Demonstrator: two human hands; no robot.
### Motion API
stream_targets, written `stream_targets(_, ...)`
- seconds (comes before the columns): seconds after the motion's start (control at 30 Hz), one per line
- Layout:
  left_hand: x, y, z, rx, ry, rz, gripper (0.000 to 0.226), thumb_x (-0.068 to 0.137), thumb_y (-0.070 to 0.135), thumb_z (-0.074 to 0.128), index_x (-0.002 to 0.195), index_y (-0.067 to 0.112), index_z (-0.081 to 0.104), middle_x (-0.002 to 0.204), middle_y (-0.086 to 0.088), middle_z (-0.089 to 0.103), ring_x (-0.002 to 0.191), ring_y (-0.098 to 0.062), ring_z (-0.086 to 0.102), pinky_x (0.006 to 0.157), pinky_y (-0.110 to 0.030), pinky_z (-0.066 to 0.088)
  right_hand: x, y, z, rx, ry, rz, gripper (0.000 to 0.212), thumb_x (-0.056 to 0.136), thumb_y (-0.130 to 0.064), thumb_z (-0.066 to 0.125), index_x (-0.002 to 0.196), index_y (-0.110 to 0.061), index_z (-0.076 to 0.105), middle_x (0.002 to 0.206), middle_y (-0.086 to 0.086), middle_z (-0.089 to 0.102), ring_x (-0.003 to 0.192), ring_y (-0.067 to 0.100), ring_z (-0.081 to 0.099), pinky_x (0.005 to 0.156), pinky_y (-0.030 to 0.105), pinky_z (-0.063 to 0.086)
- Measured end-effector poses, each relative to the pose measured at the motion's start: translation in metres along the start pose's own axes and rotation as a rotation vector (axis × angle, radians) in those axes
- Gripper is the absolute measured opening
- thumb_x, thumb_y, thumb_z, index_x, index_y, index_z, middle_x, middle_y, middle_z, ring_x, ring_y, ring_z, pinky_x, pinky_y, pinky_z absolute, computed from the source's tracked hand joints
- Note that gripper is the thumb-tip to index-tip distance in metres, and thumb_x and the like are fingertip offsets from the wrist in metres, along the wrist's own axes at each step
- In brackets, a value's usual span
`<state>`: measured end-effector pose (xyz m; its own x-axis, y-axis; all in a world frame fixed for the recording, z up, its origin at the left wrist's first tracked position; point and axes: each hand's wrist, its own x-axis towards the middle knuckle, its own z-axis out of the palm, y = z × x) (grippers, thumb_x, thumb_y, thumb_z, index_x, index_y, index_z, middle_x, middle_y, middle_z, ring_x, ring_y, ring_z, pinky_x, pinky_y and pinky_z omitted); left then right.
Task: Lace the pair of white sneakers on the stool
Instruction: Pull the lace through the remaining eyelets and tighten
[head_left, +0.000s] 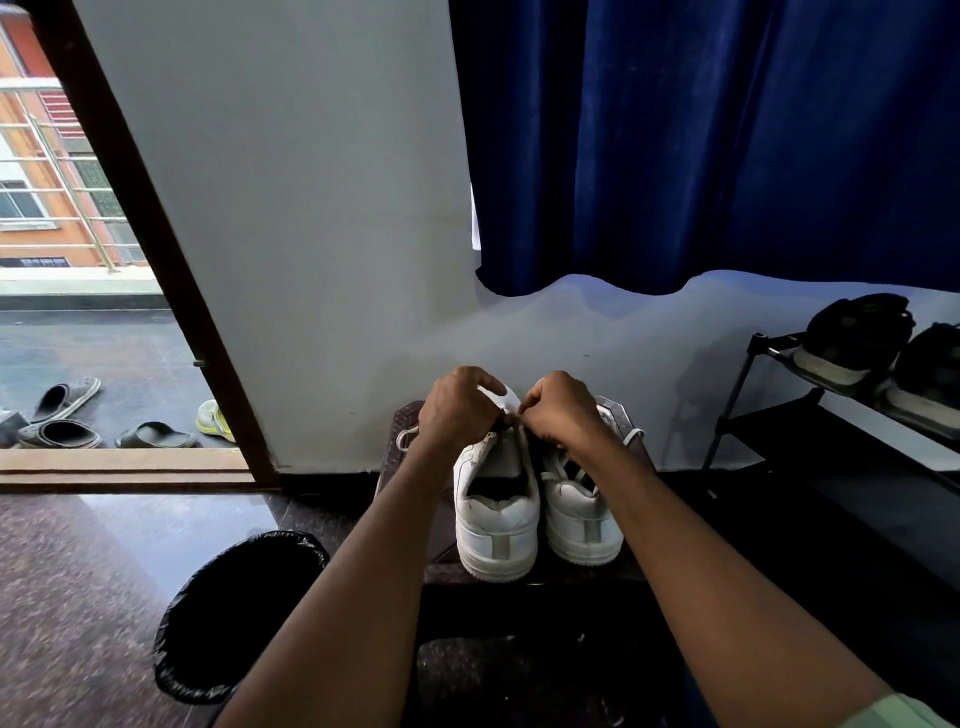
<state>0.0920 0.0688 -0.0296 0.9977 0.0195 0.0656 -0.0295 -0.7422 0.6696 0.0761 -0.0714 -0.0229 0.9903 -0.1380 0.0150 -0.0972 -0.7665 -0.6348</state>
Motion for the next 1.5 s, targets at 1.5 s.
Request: stream_targets(1.5, -0.002, 0.011, -0.03, -0.862, 0.072, 0.006, 0.033, 0.101, 0.042, 0.059, 0.108, 0.015, 0.077, 0.073, 0.0, 0.068, 0.079, -0.01, 0.061, 0.072, -0.03, 0.04, -0.004, -0.009, -0.04, 0.948, -0.086, -0.099, 0.043, 0.109, -0.044, 0.046, 0.075, -0.018, 0.049, 0.059, 0.001, 0.049, 0.051, 0.015, 0.045, 0.053, 0.027, 0.033)
